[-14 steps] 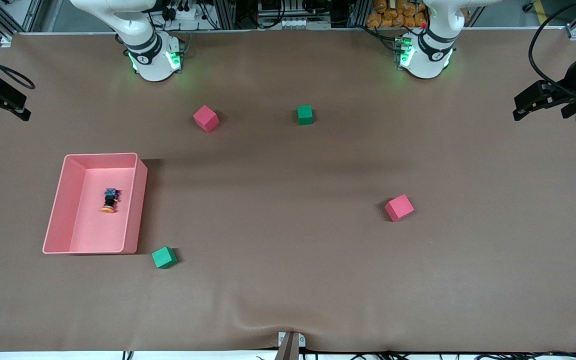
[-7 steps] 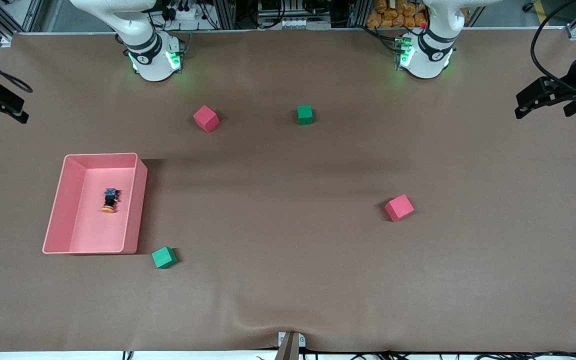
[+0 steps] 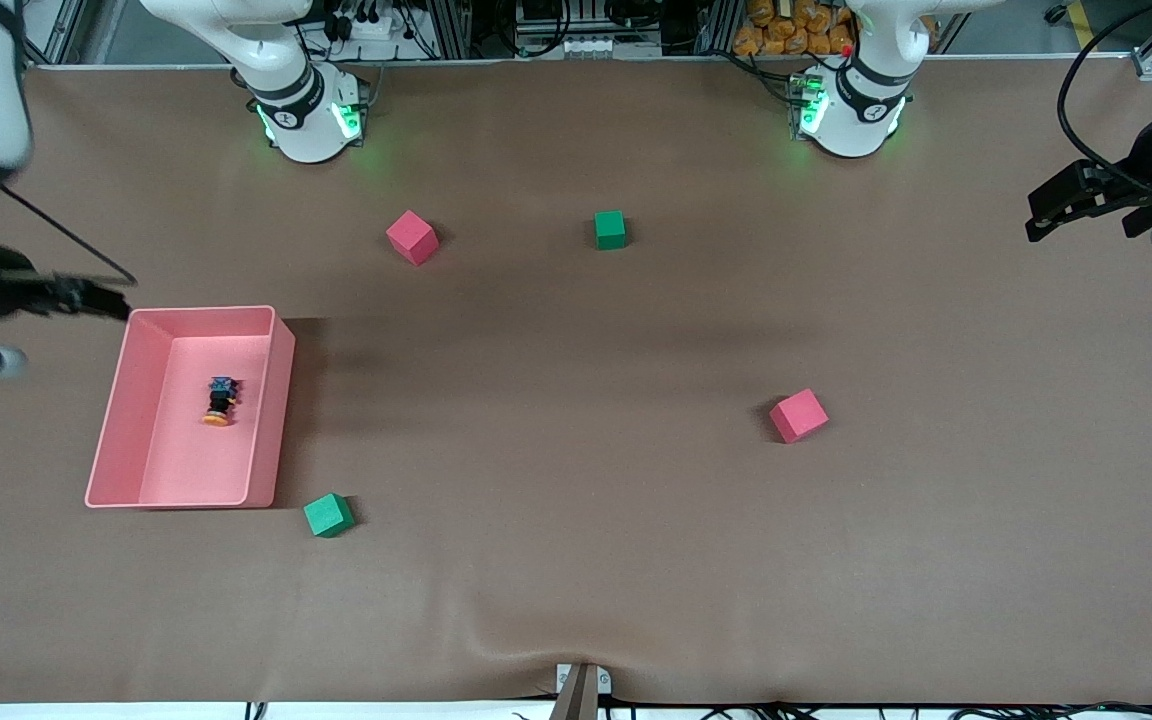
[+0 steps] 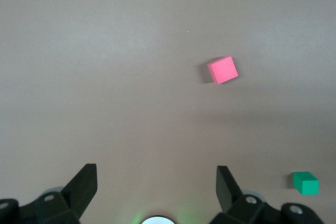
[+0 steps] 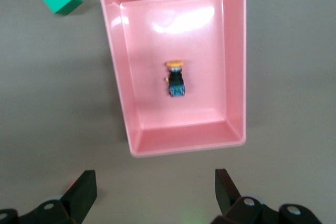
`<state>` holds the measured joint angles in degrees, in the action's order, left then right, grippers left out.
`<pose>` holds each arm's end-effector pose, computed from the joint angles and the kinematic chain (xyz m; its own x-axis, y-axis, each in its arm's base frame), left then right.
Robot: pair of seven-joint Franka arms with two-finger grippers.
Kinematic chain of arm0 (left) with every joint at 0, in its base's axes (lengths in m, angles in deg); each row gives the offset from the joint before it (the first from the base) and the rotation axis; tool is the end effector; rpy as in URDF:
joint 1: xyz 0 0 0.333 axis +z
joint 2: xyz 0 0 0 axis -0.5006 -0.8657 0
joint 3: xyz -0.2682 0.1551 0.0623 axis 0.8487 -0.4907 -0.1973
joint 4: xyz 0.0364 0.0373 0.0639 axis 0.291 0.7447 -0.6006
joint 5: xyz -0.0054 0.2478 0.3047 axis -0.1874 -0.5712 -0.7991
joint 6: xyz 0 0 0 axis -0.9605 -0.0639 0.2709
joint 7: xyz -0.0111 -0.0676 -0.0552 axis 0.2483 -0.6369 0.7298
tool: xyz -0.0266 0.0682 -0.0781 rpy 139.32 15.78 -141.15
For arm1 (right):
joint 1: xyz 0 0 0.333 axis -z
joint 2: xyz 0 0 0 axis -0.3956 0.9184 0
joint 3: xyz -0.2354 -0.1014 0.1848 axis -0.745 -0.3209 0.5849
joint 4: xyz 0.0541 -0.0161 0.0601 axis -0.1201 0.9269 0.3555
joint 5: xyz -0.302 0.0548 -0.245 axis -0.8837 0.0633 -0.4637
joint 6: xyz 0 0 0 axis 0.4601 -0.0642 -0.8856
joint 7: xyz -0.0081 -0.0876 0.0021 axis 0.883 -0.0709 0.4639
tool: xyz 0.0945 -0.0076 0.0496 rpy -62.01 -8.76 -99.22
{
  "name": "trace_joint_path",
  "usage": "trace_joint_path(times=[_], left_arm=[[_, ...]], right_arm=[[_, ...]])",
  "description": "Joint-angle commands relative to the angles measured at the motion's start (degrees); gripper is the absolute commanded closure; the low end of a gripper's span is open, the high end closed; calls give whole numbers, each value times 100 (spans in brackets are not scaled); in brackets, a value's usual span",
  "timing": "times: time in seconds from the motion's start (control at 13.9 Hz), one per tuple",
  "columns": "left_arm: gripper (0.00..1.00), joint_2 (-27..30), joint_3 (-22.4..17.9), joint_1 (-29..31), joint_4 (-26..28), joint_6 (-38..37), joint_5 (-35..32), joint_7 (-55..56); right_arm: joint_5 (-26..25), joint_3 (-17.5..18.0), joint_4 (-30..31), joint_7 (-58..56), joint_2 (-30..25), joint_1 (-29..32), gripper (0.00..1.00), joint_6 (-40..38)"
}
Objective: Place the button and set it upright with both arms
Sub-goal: 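Lower the right gripper into the tray and grasp the yellow button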
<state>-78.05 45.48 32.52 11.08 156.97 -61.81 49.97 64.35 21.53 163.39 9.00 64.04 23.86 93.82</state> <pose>0.5355 -0.0471 0.6600 0.9991 0.0295 -0.0310 0.0287 -0.9993 -0.0248 0.5924 -0.0498 0.4914 0.9785 -0.0986 -0.1813 -0.0967 -0.9951 0.0190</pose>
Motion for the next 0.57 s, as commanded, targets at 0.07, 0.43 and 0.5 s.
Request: trace_joint_path(times=[0.07,0.43,0.5], left_arm=[[0,-22,12,15,-104,-101,8,-77],[0,-22,12,42,-104,-101,17,-95],[0,-13,12,42,-104,-101,8,-95]], right_arm=[[249,-11,1220,-92,210,198,0,1495],[302,-11,2092,-179,597,260,0,3009],[302,-11,2075,-284,755,260,0,3106]])
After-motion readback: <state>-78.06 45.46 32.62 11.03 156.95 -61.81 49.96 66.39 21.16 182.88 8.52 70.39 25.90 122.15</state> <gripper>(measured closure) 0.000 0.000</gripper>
